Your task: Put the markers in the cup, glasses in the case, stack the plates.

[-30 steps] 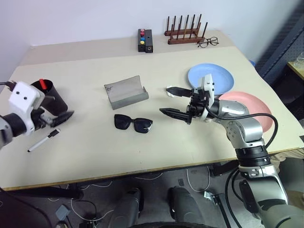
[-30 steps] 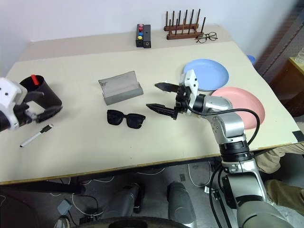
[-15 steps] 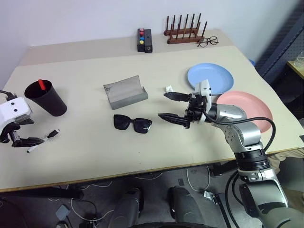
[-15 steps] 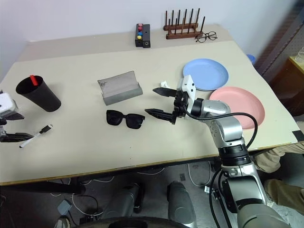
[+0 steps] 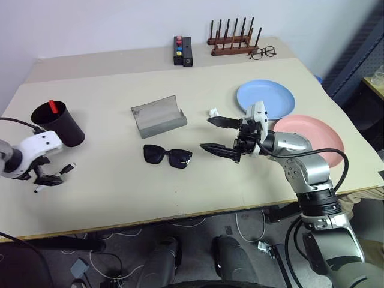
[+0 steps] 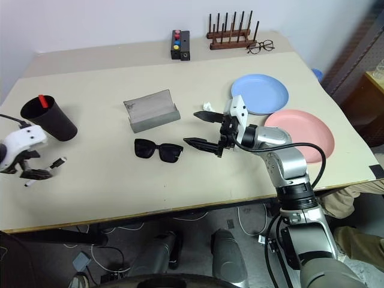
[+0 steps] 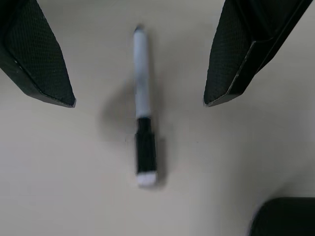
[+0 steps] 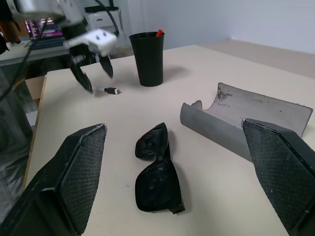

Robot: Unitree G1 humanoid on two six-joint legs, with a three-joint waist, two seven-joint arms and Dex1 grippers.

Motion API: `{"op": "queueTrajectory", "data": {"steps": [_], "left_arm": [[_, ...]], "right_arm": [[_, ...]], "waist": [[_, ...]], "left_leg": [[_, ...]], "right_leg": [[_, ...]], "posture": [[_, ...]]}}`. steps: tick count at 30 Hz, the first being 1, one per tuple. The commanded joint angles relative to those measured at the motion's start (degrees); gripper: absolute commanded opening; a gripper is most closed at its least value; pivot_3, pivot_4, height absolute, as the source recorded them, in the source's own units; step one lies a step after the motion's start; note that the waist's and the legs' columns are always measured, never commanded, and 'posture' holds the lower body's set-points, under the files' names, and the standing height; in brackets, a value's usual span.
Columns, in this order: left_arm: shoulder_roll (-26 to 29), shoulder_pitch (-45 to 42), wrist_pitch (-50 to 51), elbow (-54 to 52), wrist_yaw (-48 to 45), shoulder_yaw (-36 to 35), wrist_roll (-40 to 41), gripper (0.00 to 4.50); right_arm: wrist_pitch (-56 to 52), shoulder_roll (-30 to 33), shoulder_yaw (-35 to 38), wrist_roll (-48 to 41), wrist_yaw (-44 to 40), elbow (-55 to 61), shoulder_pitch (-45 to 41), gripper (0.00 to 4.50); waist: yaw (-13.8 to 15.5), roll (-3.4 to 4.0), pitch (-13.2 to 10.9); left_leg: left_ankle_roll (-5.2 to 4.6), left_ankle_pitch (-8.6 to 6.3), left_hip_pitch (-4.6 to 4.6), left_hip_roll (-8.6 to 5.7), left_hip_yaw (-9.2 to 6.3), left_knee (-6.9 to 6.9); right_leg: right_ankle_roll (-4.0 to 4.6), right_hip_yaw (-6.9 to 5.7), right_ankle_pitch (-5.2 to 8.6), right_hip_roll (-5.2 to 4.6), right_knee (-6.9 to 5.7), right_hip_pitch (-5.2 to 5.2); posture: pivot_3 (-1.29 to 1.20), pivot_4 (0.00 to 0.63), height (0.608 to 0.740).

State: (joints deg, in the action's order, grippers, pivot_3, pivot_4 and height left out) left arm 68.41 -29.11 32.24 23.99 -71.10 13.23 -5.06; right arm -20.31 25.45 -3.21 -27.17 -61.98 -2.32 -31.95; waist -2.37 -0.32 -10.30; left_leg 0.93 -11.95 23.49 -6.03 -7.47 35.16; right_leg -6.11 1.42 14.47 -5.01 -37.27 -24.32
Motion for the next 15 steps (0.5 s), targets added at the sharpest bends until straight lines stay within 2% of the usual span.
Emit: {"op": "queueTrajectory", "data": {"steps": [1, 2, 5, 11, 12, 15], "left_arm": [[-0.13, 0.92, 4.78, -2.7, 1.21, 0.76, -2.26, 4.23], [-0.25, 1.23, 5.62, -3.06, 1.34, 0.84, -2.51, 4.23], [-1.31, 2.56, 8.89, -3.9, 2.41, 0.74, -2.41, 3.36], [-2.68, 4.21, 14.06, -5.29, 4.33, -0.63, -1.68, 0.38], [-2.72, 4.45, 14.56, -5.55, 4.62, -1.04, -1.58, 0.02], [-2.29, 5.82, 16.3, -7.7, 4.35, -3.21, 0.22, 0.02]], "right_arm": [[1.12, 0.08, 0.89, -0.25, 0.18, 1.6, 0.1, 4.5], [1.12, 0.13, 0.93, -0.27, 0.19, 1.61, 0.11, 4.5], [1.16, 0.31, 1.17, -0.36, 0.22, 1.63, 0.21, 4.5], [1.07, 0.42, 1.27, -0.47, 0.33, 1.8, 0.28, 4.5], [1.05, 0.41, 1.26, -0.47, 0.37, 1.83, 0.27, 4.5], [1.0, 0.38, 1.25, -0.45, 0.52, 1.68, 0.01, 4.5]], "waist": [[-0.15, 0.01, 0.0], [-0.16, 0.01, 0.0], [-0.14, 0.06, 0.03], [-0.04, 0.27, 0.14], [-0.05, 0.27, 0.14], [-0.23, 0.3, 0.15]], "left_leg": [[0.0, 0.0, 0.0, 0.0, 0.0, 0.0], [0.0, 0.0, -0.01, 0.0, 0.01, -0.01], [0.0, 0.0, -0.03, 0.01, 0.0, -0.01], [0.0, 0.01, -0.25, 0.04, -0.06, 0.0], [0.0, 0.01, -0.28, 0.05, -0.1, 0.0], [0.0, 0.02, -0.36, 0.08, -0.13, 0.0]], "right_leg": [[0.0, 0.0, 0.0, 0.0, 0.0, 0.0], [0.0, 0.01, 0.0, 0.0, -0.02, 0.0], [0.0, 0.02, 0.0, 0.0, -0.07, -0.02], [0.04, 0.02, 0.02, -0.01, -0.29, 0.09], [0.07, 0.02, 0.04, 0.0, -0.31, 0.1], [0.12, 0.04, 0.05, 0.03, -0.39, 0.1]], "posture": [[0.0, 0.15, 0.74], [0.0, 0.15, 0.74], [0.0, 0.15, 0.74], [0.0, 0.15, 0.74], [0.0, 0.15, 0.74], [0.0, 0.15, 0.74]]}}
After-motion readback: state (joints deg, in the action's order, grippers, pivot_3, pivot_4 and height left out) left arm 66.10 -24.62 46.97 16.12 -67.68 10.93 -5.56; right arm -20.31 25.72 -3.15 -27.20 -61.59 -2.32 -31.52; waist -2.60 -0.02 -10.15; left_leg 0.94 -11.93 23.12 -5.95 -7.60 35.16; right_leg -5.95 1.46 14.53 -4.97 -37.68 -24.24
